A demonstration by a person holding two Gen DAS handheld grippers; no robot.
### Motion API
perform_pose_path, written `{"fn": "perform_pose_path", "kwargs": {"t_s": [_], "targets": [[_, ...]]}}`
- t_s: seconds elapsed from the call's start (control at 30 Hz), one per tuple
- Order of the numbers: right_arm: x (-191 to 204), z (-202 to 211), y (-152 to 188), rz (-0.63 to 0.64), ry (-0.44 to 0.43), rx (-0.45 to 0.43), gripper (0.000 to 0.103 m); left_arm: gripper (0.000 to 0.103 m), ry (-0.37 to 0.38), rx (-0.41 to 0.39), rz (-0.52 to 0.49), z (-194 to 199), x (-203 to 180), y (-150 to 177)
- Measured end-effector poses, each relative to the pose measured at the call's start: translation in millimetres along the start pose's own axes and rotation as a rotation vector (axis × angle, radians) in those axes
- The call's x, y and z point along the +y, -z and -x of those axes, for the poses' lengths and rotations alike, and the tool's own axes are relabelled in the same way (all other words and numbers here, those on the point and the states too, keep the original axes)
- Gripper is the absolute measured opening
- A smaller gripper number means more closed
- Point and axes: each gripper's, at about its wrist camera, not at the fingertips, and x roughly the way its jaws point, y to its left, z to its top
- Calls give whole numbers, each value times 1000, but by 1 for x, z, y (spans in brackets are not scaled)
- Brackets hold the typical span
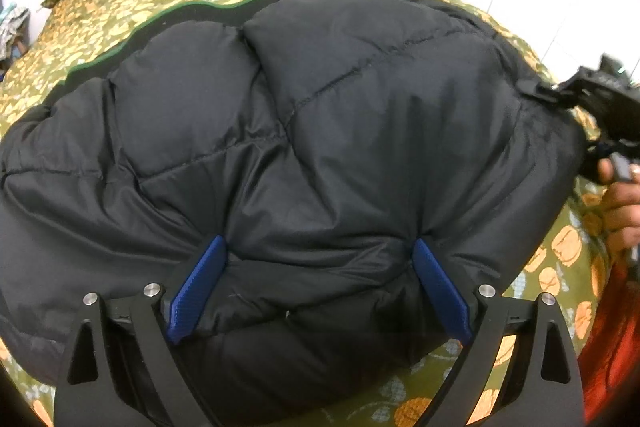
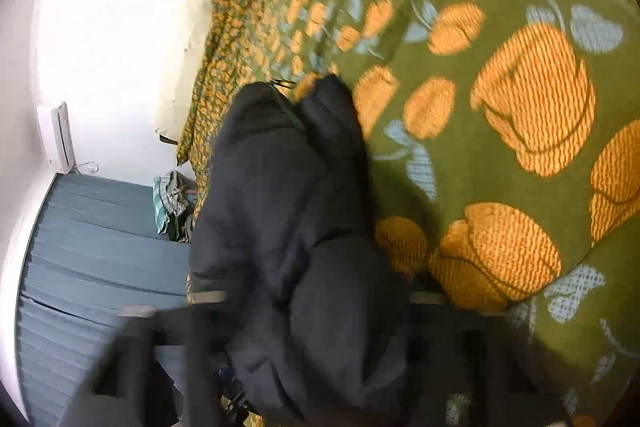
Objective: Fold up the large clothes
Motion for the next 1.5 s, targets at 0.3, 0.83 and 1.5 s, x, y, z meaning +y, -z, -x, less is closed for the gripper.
{"fn": "perform_pose_path", "kwargs": {"t_s": [0.3,0.83,1.5], "targets": [[133,34,47,527,32,-130,25,87,31,57,79,51,31,-24],[251,26,178,1139,125,-184,25,93,128,206,-233,138,-35,-193],[250,66,205,1189,-82,-72,60,36,0,283,-29,131,94,-138]]}}
